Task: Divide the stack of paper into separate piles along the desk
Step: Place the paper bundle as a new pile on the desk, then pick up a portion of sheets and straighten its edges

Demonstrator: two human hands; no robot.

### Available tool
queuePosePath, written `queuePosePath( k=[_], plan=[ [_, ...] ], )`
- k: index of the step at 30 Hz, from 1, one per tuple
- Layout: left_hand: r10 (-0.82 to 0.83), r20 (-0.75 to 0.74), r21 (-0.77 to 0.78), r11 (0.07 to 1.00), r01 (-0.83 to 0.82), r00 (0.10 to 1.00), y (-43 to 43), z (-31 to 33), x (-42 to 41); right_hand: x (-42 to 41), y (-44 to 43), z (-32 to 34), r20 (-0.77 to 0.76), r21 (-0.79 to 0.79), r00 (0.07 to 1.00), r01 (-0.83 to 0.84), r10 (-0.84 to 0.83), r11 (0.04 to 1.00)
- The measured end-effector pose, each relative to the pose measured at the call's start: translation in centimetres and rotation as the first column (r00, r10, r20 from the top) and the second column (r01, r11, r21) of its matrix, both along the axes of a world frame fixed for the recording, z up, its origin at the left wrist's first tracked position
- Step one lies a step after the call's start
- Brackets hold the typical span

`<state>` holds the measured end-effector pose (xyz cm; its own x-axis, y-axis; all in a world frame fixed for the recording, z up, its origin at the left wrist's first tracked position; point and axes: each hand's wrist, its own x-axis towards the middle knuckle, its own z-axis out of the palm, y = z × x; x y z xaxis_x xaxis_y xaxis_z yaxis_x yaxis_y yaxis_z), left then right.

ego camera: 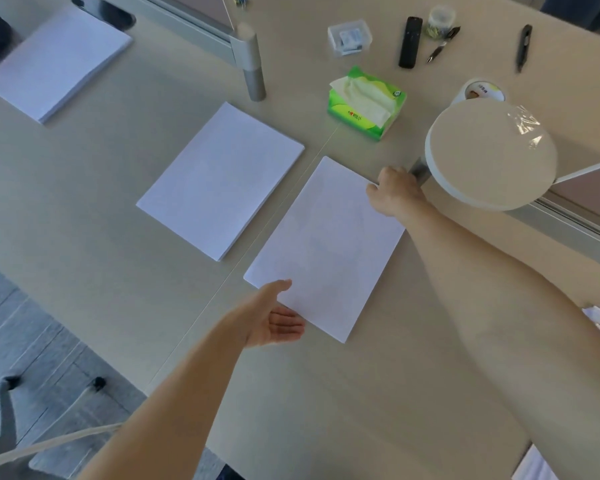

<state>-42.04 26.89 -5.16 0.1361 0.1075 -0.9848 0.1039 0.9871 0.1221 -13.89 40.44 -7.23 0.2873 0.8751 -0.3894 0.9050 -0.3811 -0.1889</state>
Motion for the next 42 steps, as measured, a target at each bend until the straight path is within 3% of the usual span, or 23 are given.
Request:
queuePosePath(
  k=[9, 13, 20, 25, 30, 36, 40, 42],
  plan=[
    [-0.094, -0.023, 0.022, 0.995, 0.094, 0.995, 0.3, 0.6, -0.3, -0.3, -0.3, -0.1, 0.020, 0.004, 1.000, 0.003, -0.003, 1.000],
    [-0.151, -0.196, 0.103, 0.979, 0.173, 0.969, 1.6, 1.0, -3.3, -1.4, -0.2, 0.4, 0.105, 0.028, 0.994, -0.029, 0.026, 0.999],
    [0.189, -0.221, 0.235, 0.962, -0.136, 0.957, 5.2, 1.3, -9.4, -9.1, 1.2, 3.2, -0.088, 0.110, 0.983, -0.152, 0.162, 0.982],
    [0.128, -0.165, 0.318, 0.945, -0.070, 0.978, 5.3, 2.7, -8.5, -14.1, -0.1, 5.9, -0.313, 0.194, 0.935, -0.106, 0.164, 0.975],
    [0.022, -0.020, 0.457, 0.889, -0.010, 1.000, 4.5, 6.5, -3.6, -13.8, -5.4, 11.2, -0.380, 0.216, 0.911, -0.082, 0.161, 0.973],
    [-0.218, 0.105, 0.605, 0.788, 0.112, 0.970, 2.5, 10.7, 5.1, -5.2, -17.4, 19.1, -0.396, 0.286, 0.917, 0.178, -0.053, 0.942],
    [-0.382, 0.086, 0.697, 0.683, 0.219, 0.920, -2.3, 12.4, 12.5, 2.9, -27.5, 20.0, -0.346, 0.267, 0.890, 0.395, -0.295, 0.879],
    [-0.410, 0.109, 0.703, 0.676, 0.222, 0.905, -5.6, 13.1, 16.2, 6.9, -32.5, 19.6, -0.371, 0.244, 0.844, 0.490, -0.387, 0.837]
  ],
)
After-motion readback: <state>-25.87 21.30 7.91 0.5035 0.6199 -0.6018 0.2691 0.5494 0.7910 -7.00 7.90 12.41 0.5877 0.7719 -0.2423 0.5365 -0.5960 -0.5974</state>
